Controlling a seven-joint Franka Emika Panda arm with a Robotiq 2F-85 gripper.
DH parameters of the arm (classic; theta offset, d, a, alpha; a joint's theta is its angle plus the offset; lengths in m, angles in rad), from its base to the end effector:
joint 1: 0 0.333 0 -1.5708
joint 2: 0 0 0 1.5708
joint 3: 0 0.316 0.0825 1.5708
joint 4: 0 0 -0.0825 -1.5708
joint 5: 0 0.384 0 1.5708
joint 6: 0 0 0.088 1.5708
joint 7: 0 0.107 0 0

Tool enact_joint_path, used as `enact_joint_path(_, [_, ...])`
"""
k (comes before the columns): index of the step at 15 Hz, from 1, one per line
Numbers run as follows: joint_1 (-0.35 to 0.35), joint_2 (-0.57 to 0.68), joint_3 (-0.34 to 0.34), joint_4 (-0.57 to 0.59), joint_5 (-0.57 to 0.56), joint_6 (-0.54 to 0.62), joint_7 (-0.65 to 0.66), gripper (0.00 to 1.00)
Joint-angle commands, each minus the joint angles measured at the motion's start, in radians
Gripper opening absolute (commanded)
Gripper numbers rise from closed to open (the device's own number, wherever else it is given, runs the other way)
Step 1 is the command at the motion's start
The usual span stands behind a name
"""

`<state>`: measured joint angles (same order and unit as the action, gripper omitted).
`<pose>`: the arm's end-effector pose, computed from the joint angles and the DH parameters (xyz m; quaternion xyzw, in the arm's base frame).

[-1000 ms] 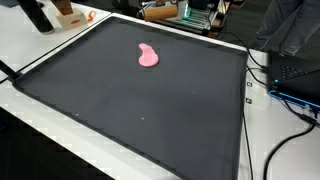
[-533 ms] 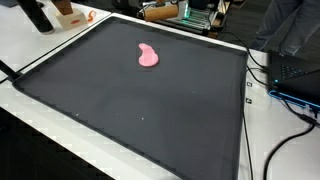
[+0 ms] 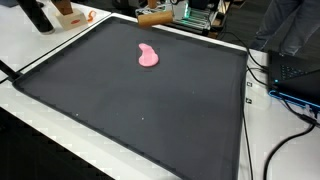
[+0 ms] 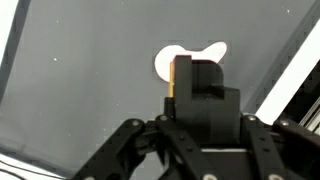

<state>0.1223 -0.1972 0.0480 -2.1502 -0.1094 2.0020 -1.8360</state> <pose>0.4931 0.0791 0.4901 0.5186 0.8529 -0.0243 0.0549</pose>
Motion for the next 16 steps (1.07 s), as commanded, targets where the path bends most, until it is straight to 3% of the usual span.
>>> enact_joint_path(1, [-0.042,0.084,-0.053,0.09,0.094,0.004,0.046,0.24])
enact_joint_path(8, [-0.137,0.244,-0.107,0.191,0.212,-0.02,0.209,0.24])
enact_joint_path(16, [-0.224,0.401,-0.113,0.28,0.329,-0.095,0.423,0.24])
